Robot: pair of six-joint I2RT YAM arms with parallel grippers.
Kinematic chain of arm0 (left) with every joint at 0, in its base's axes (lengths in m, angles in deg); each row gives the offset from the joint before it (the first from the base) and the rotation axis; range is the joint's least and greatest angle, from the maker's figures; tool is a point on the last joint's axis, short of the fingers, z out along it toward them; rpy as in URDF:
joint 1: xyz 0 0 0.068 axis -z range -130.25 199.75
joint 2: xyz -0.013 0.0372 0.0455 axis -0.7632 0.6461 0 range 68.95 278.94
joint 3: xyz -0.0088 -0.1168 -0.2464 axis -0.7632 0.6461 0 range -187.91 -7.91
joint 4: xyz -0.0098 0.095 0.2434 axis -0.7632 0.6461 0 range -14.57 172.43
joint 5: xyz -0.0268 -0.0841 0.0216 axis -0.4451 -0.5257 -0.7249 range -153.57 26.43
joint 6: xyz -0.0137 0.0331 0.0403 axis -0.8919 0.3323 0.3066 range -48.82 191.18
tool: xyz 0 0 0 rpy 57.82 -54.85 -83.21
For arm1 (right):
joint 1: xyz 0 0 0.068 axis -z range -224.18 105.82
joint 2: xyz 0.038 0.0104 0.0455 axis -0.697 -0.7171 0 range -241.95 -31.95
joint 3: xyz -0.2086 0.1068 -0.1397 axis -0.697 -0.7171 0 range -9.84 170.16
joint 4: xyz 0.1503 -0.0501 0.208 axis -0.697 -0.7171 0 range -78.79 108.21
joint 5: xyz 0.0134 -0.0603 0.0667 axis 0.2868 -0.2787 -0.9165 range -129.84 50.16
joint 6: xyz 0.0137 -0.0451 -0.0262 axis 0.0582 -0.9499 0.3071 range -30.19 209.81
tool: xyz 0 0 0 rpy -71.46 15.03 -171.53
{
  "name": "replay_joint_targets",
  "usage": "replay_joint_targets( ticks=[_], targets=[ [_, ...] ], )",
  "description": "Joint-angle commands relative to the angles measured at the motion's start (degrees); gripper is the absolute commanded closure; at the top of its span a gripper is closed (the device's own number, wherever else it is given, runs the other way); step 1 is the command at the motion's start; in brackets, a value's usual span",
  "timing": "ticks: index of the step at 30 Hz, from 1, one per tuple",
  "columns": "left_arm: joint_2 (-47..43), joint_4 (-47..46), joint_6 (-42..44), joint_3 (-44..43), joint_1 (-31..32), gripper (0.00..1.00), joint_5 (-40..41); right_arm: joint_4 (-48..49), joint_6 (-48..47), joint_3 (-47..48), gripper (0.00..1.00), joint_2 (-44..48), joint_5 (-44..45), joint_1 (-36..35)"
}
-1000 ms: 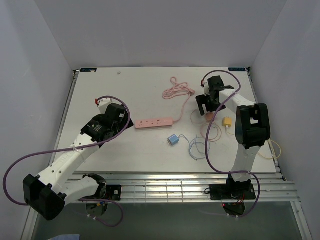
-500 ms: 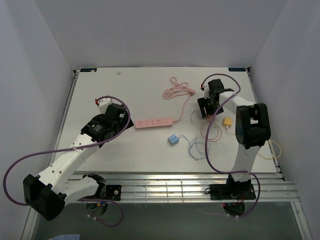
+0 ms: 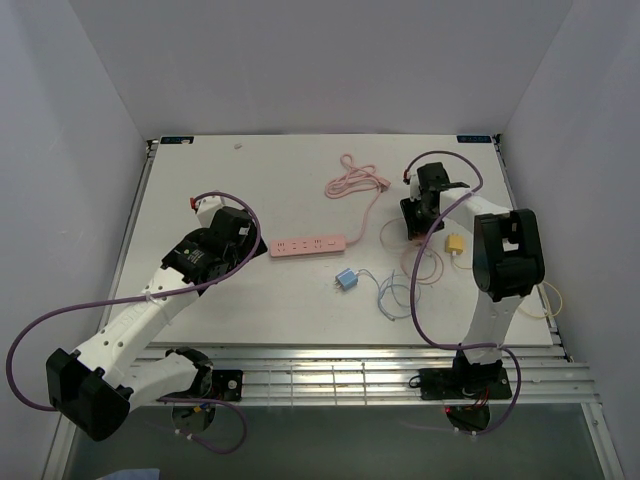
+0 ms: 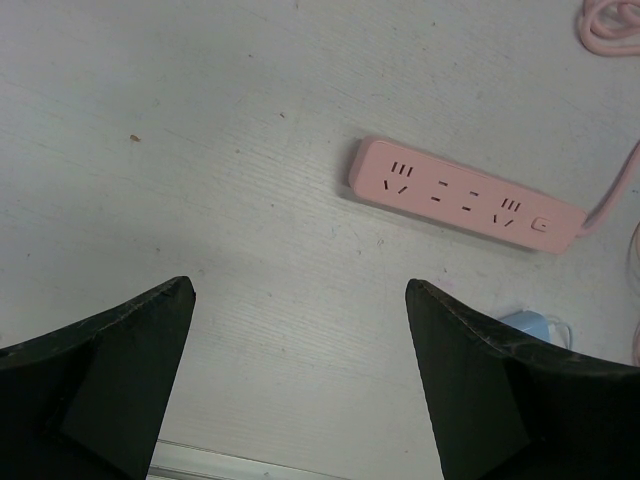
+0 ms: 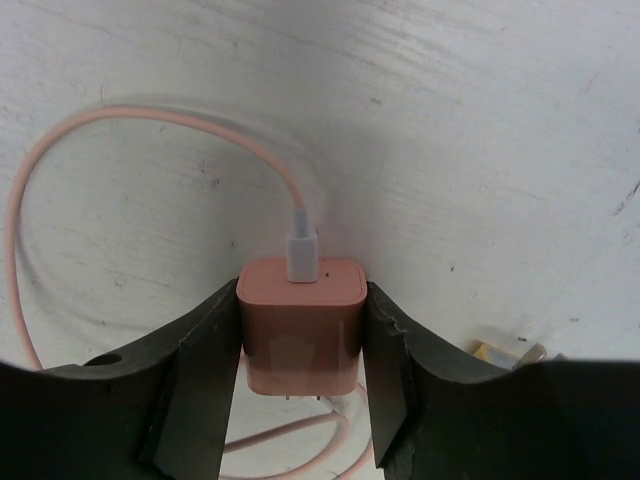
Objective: Insert the plug
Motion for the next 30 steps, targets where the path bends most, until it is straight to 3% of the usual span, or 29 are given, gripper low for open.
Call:
replay_joint_targets(
  ticks=[1, 9, 13, 19, 23, 30],
  targets=[
    [-1.2, -0.3, 0.6, -0.2, 0.0, 0.02, 0.0, 1.0, -0.8, -1.9, 0.71, 4.1, -0.2, 0.3],
    [-2.0, -3.6, 4.2, -0.3, 0.0, 0.02, -7.0, 14.4, -5.3, -9.3, 0.73, 18.8, -10.2, 0.2],
    [-2.9, -10.9, 8.7, 0.5, 0.1, 0.02, -18.5, 23.2, -7.8, -16.5, 0.73, 31.1, -20.6, -1.0],
    [-3.1, -23.0, 12.6, 1.6, 0.2, 0.02, -42.8, 35.7, -6.8, -27.4, 0.72, 44.9, -33.0, -7.0],
    [-1.9, -30.7, 12.9, 2.0, 2.2, 0.02, -52.3, 38.6, -8.2, -30.7, 0.71, 49.7, -29.0, -19.7],
    [4.7, -33.1, 14.3, -2.4, 9.3, 0.02, -52.2, 41.6, -7.2, -33.3, 0.72, 52.8, -26.5, -28.4]
  ],
)
